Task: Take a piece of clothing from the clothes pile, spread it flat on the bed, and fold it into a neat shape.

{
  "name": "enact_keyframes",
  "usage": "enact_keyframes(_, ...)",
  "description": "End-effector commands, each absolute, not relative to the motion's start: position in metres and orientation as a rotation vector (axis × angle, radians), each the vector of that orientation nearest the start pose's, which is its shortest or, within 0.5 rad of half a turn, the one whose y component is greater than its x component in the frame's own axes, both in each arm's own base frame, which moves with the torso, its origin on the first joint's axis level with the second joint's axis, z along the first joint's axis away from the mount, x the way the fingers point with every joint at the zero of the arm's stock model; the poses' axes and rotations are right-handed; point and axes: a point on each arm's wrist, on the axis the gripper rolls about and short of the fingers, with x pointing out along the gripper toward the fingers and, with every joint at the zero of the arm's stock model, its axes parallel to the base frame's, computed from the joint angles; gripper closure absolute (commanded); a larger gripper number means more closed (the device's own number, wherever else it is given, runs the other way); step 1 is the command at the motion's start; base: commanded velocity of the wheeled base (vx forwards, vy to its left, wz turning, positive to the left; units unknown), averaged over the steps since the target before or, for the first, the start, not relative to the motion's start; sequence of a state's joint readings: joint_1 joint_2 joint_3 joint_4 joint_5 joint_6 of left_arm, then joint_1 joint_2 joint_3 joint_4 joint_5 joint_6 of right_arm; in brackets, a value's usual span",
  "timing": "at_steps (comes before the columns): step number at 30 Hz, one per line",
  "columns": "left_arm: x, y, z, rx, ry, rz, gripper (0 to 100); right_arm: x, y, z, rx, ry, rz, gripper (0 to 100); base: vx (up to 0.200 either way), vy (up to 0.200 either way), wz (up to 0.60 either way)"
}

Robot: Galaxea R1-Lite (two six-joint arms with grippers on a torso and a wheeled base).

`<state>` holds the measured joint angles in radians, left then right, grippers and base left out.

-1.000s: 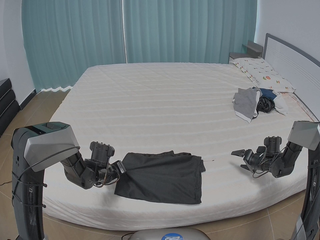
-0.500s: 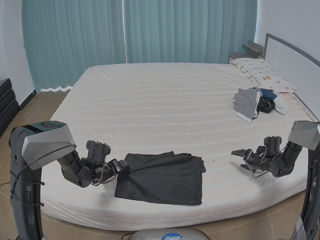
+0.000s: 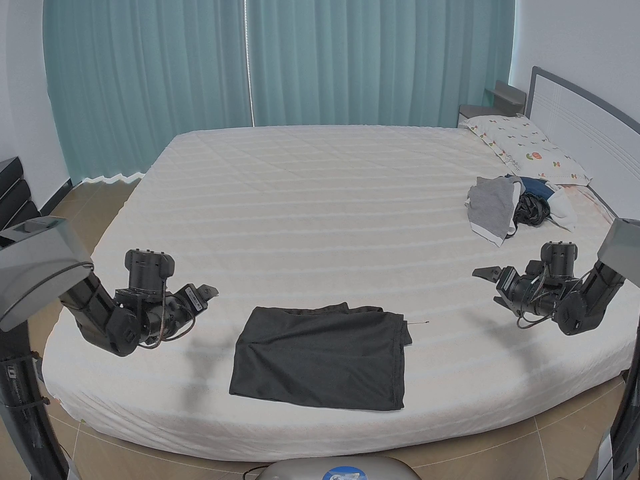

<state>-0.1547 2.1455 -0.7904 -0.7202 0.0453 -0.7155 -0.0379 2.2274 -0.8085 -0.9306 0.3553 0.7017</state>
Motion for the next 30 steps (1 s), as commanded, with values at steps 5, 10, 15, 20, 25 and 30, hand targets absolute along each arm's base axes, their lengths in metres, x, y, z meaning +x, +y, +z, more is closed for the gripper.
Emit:
enact_keyframes(5, 0.263, -0.031, 0.143, -0.654, 0.371, 0.055, 0, 0.257, 0.000, 0.151, 0.629, 0.312, 0.201, 0, 0.000, 0.000, 0.00)
enact_keyframes(10, 0.193, -0.023, 0.189, -0.558, 0.167, -0.015, 0, 0.165, 0.003, 0.203, 0.525, 0.122, 0.261, 0, 0.000, 0.000, 0.00)
enact_keyframes(15, 0.146, -0.015, 0.204, -0.427, 0.009, 0.065, 0, 0.096, 0.005, 0.211, 0.418, 0.116, 0.277, 0, 0.000, 0.000, 0.00)
enact_keyframes(20, 0.097, -0.007, 0.204, -0.296, -0.099, 0.114, 0, 0.041, 0.007, 0.196, 0.301, 0.103, 0.332, 0, 0.000, 0.000, 0.00)
enact_keyframes(25, 0.051, 0.000, 0.200, -0.221, -0.129, 0.162, 0, 0.011, 0.008, 0.171, 0.228, 0.107, 0.359, 0, 0.000, 0.000, 0.00)
enact_keyframes(30, 0.014, 0.006, 0.186, -0.173, -0.138, 0.254, 0, -0.012, 0.007, 0.156, 0.184, 0.031, 0.441, 0, 0.000, 0.000, 0.00)
